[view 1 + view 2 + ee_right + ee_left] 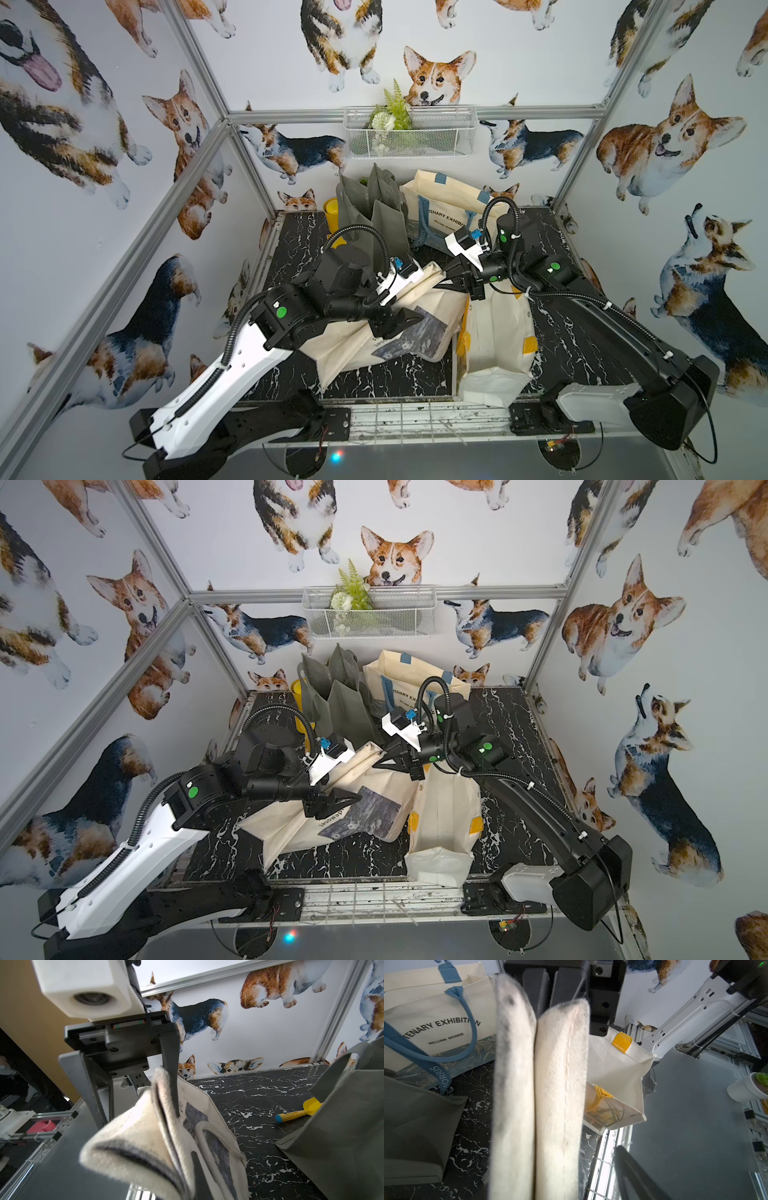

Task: Put away the canvas bag
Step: Press the canvas bag at the center of the board.

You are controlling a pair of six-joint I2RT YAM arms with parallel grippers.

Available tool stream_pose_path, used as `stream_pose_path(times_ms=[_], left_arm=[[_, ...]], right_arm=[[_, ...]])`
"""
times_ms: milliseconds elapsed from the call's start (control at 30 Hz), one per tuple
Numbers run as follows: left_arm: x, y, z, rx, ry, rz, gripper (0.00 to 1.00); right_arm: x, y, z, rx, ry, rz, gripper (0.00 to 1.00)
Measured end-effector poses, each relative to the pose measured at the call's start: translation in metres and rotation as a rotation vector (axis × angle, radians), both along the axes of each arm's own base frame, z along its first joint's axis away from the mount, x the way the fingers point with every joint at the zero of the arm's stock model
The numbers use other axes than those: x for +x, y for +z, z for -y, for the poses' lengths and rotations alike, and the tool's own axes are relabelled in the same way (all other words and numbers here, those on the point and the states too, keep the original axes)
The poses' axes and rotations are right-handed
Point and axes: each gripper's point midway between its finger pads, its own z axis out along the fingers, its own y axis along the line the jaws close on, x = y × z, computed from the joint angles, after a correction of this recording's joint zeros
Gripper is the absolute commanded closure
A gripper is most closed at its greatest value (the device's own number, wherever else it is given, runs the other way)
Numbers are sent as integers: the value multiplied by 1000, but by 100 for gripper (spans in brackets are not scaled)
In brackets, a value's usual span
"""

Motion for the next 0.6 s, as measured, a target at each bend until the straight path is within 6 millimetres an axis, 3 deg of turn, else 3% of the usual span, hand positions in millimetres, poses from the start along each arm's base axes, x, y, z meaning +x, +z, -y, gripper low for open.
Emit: stream_pose_path(times_ms=[333, 600], left_arm=[[6, -16, -37, 9, 152, 119, 15], [23, -17, -45, 75, 208, 220, 28]], right_arm=[[4, 10, 1, 24, 4, -86, 100], [-1, 11, 6, 2, 6, -93, 100]])
